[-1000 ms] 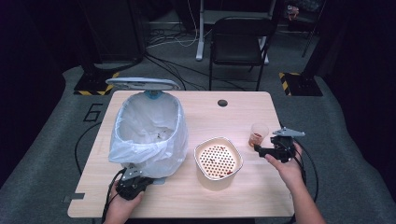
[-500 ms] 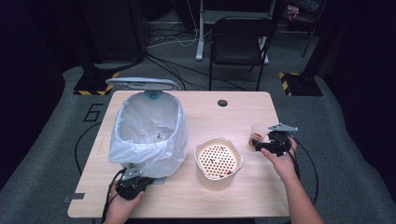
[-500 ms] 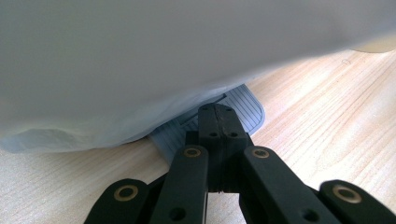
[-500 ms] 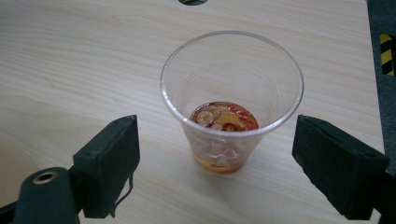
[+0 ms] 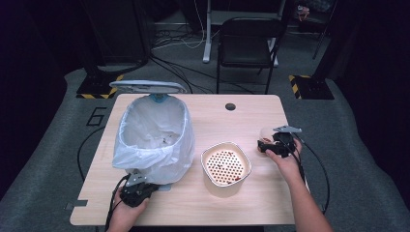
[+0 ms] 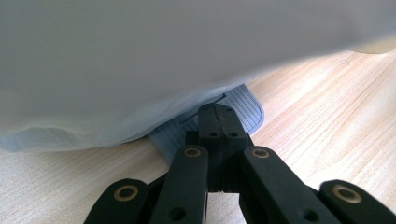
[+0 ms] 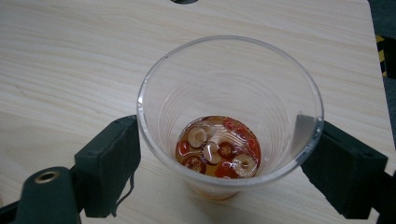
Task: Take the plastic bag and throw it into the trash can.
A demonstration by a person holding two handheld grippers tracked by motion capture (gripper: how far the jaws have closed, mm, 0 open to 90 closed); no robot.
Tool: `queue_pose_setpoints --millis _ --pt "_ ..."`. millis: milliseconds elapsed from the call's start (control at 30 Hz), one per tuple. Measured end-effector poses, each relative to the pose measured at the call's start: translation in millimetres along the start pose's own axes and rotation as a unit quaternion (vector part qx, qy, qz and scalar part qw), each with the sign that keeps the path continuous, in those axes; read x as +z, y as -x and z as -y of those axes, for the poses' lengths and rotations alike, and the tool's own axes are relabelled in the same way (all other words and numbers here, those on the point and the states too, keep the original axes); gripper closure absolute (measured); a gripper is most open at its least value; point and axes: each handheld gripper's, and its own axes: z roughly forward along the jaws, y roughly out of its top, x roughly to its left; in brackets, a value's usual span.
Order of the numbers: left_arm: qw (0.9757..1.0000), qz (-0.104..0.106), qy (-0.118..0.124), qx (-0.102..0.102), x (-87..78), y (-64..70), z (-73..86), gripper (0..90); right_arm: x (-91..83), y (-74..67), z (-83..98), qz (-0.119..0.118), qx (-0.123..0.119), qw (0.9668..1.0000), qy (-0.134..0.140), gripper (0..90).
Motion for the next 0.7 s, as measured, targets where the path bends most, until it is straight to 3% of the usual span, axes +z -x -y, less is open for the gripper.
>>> queue_pose_setpoints --millis 367,700 --pt "1.0000 0.002 0.002 0.000 0.2 -0.3 0.1 90.0 8.3 3.2 1.0 0.007 -0.001 1.0000 0.005 21.3" --pt "1.0000 0.002 0.001 0.000 0.1 -0.5 0.0 90.0 9.1 5.2 -1.2 -0.006 -0.004 0.9999 0.010 24.4"
